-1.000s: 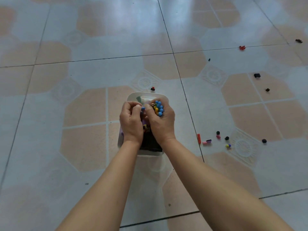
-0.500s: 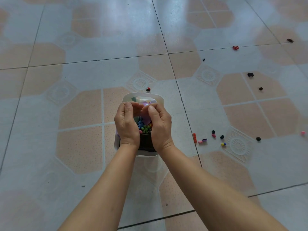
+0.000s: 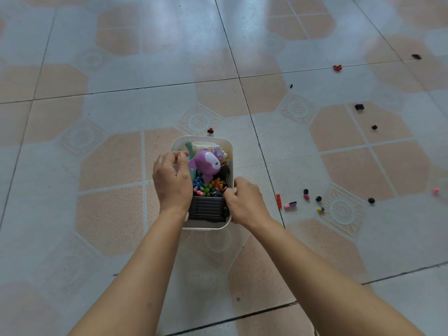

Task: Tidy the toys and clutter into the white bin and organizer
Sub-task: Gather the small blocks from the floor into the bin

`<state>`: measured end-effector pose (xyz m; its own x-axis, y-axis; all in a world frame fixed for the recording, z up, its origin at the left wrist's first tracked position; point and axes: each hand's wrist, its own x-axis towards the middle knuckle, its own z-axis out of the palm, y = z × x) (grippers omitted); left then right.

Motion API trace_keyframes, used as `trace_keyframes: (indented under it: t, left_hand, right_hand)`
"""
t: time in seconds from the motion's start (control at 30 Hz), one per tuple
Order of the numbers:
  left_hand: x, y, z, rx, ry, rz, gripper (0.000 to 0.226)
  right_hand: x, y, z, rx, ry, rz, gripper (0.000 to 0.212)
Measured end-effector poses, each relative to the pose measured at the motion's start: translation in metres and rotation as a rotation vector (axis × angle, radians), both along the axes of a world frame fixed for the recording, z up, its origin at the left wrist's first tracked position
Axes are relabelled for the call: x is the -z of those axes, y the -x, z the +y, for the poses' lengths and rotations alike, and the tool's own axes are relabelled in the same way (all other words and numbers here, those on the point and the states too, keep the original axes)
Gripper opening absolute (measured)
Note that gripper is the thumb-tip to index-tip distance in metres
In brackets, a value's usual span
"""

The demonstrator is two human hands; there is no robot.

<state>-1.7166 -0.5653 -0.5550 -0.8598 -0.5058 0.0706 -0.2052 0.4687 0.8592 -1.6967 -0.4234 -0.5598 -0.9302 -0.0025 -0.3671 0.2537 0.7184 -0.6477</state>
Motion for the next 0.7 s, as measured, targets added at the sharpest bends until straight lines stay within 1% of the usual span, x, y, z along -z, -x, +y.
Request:
trace_keyframes:
  t: [0.03,0.17,0.23,0.33,0.37,0.43,0.53,0.63,0.7]
  left_hand:
    - [-0.001,0.001,0.0,0.005,-0.001,-0.006,0.024]
    - [-0.016,0.011,0.006,0.06,-0.115,0.025,0.022]
    - [-0.031,0.023,0.013,0.09,-0.18,0.075,0.02]
    - [-0.049,0.048,0.023,0.067,-0.298,0.175,0.018]
    - [-0.048,0.059,0.024,0.055,-0.33,0.185,0.019]
    - [-0.037,0.078,0.022,0.061,-0.341,0.146,0.02]
    - [-0.01,0.099,0.017,0.117,-0.229,0.005,0.025]
    - [0.016,0.116,0.013,0.268,0.027,-0.138,0.033]
    - [0.034,0.126,0.014,0.41,0.182,-0.199,0.039]
  right_hand:
    - [0.0,0.0,0.001,-0.008,0.011,0.016,0.016]
    - [-0.008,0.01,0.011,0.04,0.055,0.089,0.017]
    - [-0.014,0.023,0.022,0.085,0.05,0.105,0.018]
    - [-0.024,0.05,0.045,0.169,0.026,0.176,0.019]
    - [-0.028,0.059,0.053,0.199,0.012,0.187,0.019]
    - [-0.03,0.08,0.067,0.25,-0.022,0.194,0.021]
    - [-0.027,0.11,0.083,0.35,-0.018,0.179,0.025]
    - [-0.024,0.133,0.091,0.43,0.01,0.129,0.017]
    - [-0.018,0.148,0.093,0.468,0.039,0.101,0.017]
